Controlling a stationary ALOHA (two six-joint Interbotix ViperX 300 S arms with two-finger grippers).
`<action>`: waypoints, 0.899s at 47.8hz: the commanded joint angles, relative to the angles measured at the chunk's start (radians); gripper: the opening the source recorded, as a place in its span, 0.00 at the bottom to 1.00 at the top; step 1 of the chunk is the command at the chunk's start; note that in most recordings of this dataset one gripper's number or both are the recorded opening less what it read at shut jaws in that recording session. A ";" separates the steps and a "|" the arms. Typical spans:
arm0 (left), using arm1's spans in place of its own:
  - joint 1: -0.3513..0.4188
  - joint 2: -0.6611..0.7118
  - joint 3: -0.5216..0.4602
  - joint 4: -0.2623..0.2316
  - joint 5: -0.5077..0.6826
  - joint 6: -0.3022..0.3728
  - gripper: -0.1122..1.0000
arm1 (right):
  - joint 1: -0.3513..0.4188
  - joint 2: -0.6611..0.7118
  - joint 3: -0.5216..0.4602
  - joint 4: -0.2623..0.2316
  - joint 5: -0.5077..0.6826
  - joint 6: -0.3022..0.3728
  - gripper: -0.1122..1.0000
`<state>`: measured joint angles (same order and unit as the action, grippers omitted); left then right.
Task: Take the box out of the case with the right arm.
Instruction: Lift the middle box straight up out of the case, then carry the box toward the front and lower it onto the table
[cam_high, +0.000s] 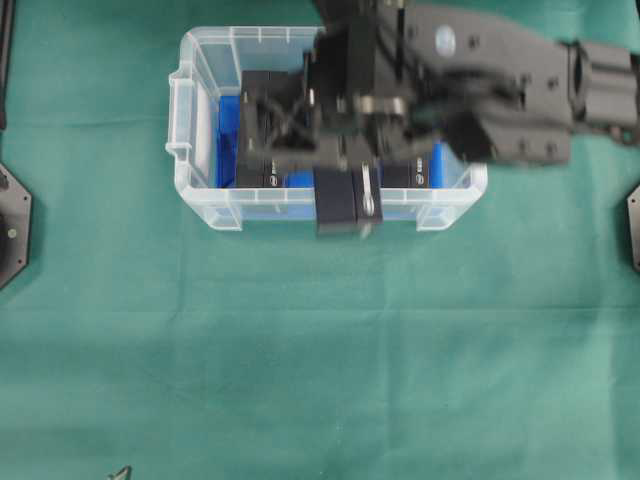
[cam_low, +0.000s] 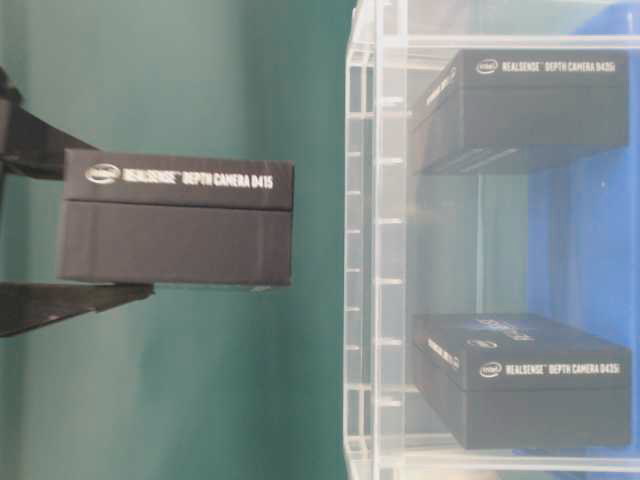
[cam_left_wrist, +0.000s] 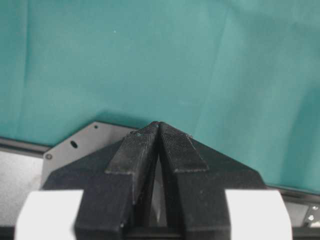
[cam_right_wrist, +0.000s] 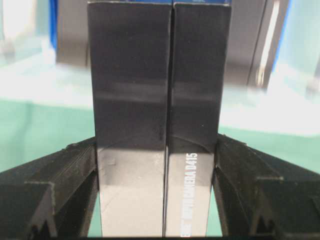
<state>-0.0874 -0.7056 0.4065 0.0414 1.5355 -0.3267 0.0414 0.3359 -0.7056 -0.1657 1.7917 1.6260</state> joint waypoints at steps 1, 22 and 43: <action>0.003 -0.002 -0.012 0.003 -0.002 -0.002 0.18 | 0.049 -0.040 -0.031 -0.017 0.002 0.037 0.71; 0.003 -0.002 -0.011 0.003 -0.002 -0.002 0.18 | 0.278 -0.026 -0.031 -0.035 0.012 0.313 0.71; 0.003 -0.002 -0.011 0.002 -0.003 -0.008 0.18 | 0.302 -0.020 -0.031 -0.035 0.014 0.324 0.71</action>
<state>-0.0874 -0.7056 0.4065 0.0414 1.5370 -0.3329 0.3390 0.3359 -0.7056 -0.1963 1.8024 1.9497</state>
